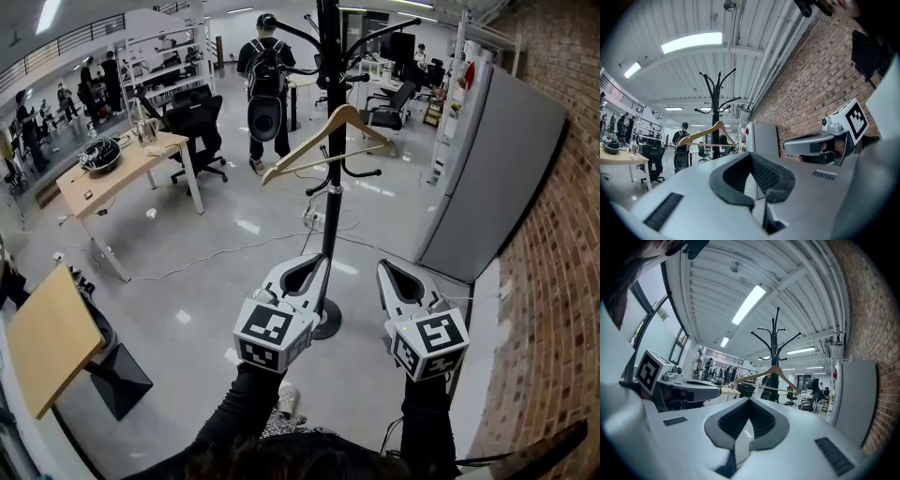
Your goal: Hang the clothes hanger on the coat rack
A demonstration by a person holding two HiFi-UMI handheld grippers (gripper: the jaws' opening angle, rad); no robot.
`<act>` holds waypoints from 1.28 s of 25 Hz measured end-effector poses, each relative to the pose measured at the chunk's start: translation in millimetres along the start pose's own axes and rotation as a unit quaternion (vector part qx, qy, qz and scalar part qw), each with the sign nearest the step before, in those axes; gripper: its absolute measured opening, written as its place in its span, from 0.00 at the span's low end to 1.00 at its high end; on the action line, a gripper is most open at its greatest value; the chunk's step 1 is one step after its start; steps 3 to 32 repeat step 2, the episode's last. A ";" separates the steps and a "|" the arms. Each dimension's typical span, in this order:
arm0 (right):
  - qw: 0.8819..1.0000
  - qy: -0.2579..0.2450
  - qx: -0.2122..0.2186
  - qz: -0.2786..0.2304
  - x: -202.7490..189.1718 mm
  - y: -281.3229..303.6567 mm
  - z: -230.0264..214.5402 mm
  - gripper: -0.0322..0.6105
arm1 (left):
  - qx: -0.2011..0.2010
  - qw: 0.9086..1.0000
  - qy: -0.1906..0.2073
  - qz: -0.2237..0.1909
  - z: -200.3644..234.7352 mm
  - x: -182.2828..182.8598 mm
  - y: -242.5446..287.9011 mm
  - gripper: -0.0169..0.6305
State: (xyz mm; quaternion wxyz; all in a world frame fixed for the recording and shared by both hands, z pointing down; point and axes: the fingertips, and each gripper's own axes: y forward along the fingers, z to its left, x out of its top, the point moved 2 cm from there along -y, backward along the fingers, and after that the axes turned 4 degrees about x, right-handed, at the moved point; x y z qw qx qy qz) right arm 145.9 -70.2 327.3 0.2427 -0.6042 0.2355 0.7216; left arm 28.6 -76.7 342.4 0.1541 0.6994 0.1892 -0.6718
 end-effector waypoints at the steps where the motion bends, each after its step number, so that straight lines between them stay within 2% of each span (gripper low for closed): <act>1: 1.000 -0.001 0.000 0.001 0.3 -1.6 0.2 0.06 | -0.001 1.000 0.000 0.001 -1.7 -0.2 -0.6 0.04; 32: 1.000 -0.001 0.001 0.002 0.5 -3.2 0.3 0.06 | -0.001 1.000 0.001 0.003 -3.4 -0.4 -1.1 0.04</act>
